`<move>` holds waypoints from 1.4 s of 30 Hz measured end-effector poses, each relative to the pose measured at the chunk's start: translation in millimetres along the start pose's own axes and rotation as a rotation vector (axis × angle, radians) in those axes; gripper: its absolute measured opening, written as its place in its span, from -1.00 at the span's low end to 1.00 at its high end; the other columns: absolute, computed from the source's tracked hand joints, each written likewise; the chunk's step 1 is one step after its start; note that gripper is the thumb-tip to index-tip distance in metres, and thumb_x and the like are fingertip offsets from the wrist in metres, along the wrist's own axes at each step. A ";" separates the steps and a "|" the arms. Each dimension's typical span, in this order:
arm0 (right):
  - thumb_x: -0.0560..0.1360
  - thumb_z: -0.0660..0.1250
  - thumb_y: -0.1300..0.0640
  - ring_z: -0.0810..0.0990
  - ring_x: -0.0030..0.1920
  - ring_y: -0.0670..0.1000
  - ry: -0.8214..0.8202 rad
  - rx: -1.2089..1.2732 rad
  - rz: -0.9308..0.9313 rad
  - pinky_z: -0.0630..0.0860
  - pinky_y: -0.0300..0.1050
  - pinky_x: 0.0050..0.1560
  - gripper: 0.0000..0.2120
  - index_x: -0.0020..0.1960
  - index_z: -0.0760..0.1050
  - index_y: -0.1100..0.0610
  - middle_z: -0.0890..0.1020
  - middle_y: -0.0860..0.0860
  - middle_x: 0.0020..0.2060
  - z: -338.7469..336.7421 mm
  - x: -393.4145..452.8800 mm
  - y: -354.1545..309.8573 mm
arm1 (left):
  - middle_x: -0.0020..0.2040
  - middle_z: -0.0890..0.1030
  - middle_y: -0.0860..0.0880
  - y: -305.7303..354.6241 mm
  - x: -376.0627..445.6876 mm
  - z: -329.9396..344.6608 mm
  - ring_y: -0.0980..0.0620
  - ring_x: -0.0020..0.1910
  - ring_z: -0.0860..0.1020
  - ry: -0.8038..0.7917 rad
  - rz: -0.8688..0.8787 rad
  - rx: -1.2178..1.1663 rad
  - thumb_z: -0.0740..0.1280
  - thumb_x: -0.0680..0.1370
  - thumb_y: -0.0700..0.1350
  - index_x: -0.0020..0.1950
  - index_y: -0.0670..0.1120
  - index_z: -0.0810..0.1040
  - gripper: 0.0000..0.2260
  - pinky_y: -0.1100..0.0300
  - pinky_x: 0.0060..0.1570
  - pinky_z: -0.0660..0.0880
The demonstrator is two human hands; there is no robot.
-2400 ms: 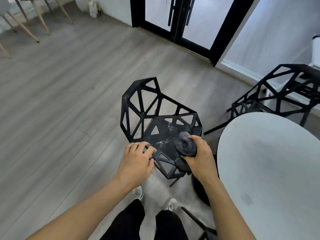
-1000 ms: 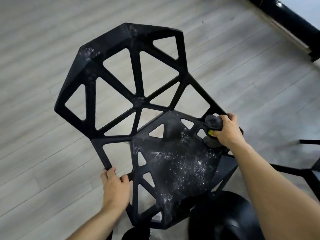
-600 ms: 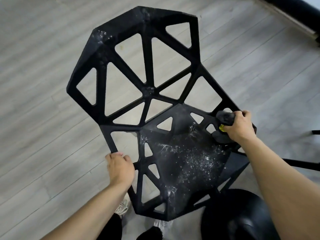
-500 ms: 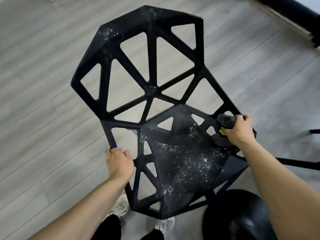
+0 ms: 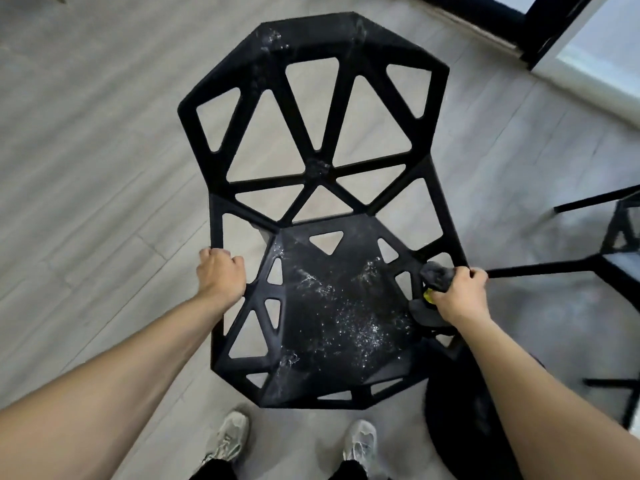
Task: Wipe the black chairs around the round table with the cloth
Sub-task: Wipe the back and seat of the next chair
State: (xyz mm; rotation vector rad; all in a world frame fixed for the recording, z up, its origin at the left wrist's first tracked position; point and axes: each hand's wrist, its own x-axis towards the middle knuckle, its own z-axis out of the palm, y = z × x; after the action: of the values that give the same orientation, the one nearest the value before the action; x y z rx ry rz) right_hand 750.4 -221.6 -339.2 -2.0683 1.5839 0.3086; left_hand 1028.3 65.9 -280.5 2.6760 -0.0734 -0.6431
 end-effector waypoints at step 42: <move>0.38 0.51 0.25 0.46 0.23 -0.08 0.545 0.623 -0.425 0.38 -0.26 0.22 -0.39 0.31 0.44 -0.18 0.49 -0.15 0.17 -123.9 -138.0 -201.1 | 0.34 0.45 -0.05 134.5 41.7 -151.9 -0.09 0.19 0.44 0.303 1.029 0.017 0.18 0.62 -0.17 0.40 -0.07 0.44 -0.66 0.01 0.26 0.35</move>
State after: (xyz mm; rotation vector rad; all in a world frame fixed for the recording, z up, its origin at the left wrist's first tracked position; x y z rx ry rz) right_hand 885.0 -134.0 -117.7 -1.9737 1.2220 -0.8549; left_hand 1138.7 -10.1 -122.5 2.2626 -1.2476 0.0951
